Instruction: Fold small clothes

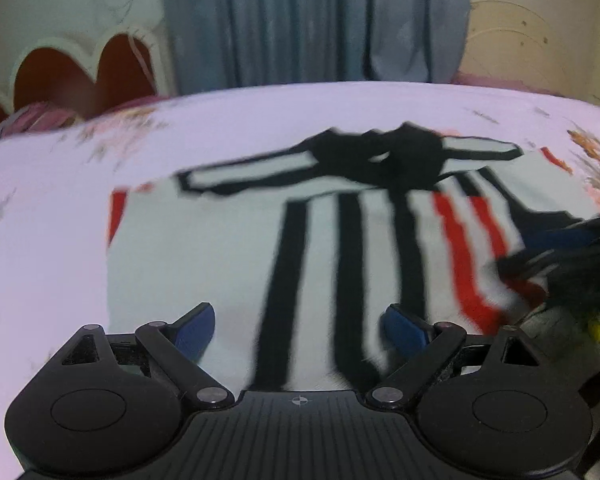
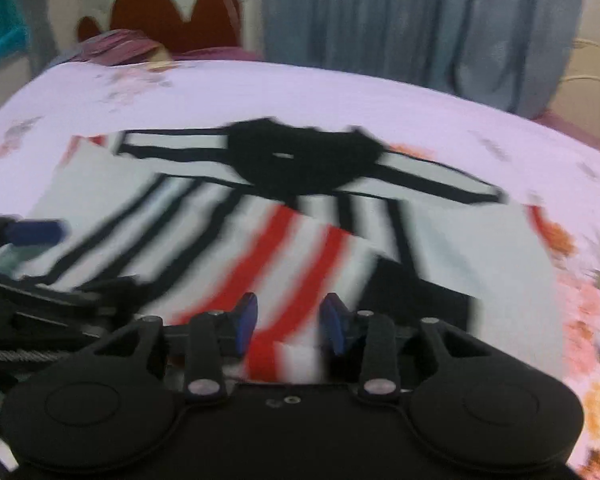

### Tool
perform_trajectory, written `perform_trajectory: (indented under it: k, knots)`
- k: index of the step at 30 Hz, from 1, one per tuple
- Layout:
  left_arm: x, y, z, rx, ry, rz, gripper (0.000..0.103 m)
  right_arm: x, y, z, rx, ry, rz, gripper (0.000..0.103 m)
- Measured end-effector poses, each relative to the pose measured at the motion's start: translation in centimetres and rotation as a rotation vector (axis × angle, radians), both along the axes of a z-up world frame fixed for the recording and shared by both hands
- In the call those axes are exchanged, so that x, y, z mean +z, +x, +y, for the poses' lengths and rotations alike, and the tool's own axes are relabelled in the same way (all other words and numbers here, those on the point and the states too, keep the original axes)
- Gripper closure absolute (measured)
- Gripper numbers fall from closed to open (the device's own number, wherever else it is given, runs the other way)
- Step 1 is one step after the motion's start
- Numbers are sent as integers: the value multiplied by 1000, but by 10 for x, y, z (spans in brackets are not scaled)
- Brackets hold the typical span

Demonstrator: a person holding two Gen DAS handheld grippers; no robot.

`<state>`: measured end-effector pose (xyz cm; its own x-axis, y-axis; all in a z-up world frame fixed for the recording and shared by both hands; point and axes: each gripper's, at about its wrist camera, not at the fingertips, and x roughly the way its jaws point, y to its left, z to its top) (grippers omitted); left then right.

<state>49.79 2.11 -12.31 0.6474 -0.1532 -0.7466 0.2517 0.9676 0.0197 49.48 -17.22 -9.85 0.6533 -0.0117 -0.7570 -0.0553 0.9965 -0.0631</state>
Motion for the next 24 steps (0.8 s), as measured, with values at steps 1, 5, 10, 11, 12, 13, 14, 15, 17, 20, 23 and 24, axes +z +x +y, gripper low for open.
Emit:
perform_trajectory:
  k: [1,5,10,11,12,13,14,15,17,20,23,24]
  knots:
    - [0,-3,11,11,-19,2,11,2,-4,-12,-44,-17,-5,69]
    - [5,-14,29,32,3,-14,12,8,-18,-58,-151,12,12,69]
    - [-1,-19,26,21,22,-10,11,25,-37,-51,-124,85,-73,76]
    - [-5,-21,24,10,31,-21,11,13,-31,-48,-122,71,-14,77]
    - [-5,-22,24,7,34,-27,11,2,-28,-49,-120,52,11,76]
    - [-4,-21,24,5,31,-23,11,0,-31,-46,-112,35,-15,76]
    - [-3,-20,25,0,30,-18,11,3,-31,-46,-118,32,-9,76]
    - [-3,-21,26,-4,30,-18,11,5,-31,-45,-124,33,0,76]
    - [-3,-22,26,-15,34,-21,11,14,-35,-45,-145,36,-26,76]
    - [-4,-23,26,-19,34,-26,11,25,-45,-46,-182,31,-118,67]
    - [-4,-24,26,-21,36,-28,11,13,-34,-52,-213,31,-54,65]
    - [-4,-24,26,-21,35,-28,11,7,-32,-53,-218,26,-31,64]
